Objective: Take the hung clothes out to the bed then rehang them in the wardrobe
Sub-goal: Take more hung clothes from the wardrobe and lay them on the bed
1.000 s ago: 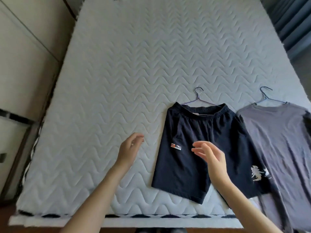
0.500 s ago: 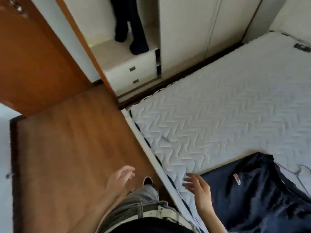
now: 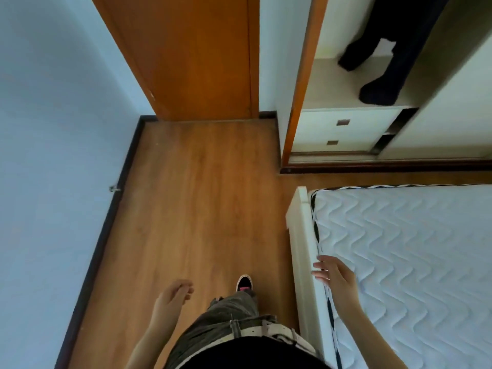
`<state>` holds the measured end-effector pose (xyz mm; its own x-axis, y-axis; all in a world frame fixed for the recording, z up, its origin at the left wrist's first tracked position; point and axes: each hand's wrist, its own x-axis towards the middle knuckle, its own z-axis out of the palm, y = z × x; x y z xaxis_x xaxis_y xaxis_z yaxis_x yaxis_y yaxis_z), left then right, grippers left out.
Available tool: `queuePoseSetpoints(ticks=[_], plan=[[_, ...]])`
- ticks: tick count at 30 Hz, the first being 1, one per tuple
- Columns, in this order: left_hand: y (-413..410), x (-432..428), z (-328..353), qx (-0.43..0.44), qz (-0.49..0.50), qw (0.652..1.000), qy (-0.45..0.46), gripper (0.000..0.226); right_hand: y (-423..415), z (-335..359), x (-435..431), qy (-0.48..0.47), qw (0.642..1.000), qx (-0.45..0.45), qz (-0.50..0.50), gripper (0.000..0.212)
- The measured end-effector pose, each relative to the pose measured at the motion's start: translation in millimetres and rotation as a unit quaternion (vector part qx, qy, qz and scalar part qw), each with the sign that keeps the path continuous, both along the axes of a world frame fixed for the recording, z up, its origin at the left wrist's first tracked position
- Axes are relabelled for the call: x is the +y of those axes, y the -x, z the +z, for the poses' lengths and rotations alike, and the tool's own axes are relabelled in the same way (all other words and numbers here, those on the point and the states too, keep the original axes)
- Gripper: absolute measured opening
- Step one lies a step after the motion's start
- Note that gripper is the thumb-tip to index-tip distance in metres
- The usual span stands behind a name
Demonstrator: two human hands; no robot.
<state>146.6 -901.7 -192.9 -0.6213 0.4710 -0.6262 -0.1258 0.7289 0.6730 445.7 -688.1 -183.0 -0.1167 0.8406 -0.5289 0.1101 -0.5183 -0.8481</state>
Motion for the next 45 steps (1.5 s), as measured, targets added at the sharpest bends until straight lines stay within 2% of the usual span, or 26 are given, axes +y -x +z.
queuePoseSetpoints(ticks=[7,14,20,27,32,34,36,39,42,45], plan=[[109,131,23,0.002,-0.069,0.997,-0.033,0.021,77,15,65,0.029,0.999,-0.024,-0.024,0.025],[159,293,32,-0.006,-0.115,0.989,-0.088,0.021,117,7,162,0.032,0.995,-0.047,-0.078,0.026],[213,422,17,-0.017,-0.139,0.988,-0.063,0.022,177,-12,294,0.048,0.993,-0.03,-0.106,0.023],[278,536,25,0.009,-0.155,0.987,-0.039,0.021,248,16,457,0.013,0.995,-0.012,-0.1,0.023],[305,621,15,0.015,-0.179,0.984,-0.008,0.023,268,20,541,-0.012,0.993,-0.014,-0.113,0.023],[305,636,20,0.004,-0.178,0.984,-0.001,0.021,274,30,546,-0.018,0.995,-0.026,-0.093,0.024],[306,761,9,-0.029,-0.302,0.953,0.008,0.022,255,14,597,-0.003,0.977,-0.024,-0.214,0.024],[272,793,30,-0.042,-0.395,0.918,-0.005,0.021,249,27,604,-0.017,0.972,-0.033,-0.231,0.024],[219,859,44,-0.033,-0.529,0.848,-0.01,0.022,215,30,614,-0.016,0.944,-0.037,-0.328,0.023],[157,917,52,-0.033,-0.623,0.78,-0.036,0.02,174,23,619,-0.002,0.912,-0.031,-0.41,0.022]])
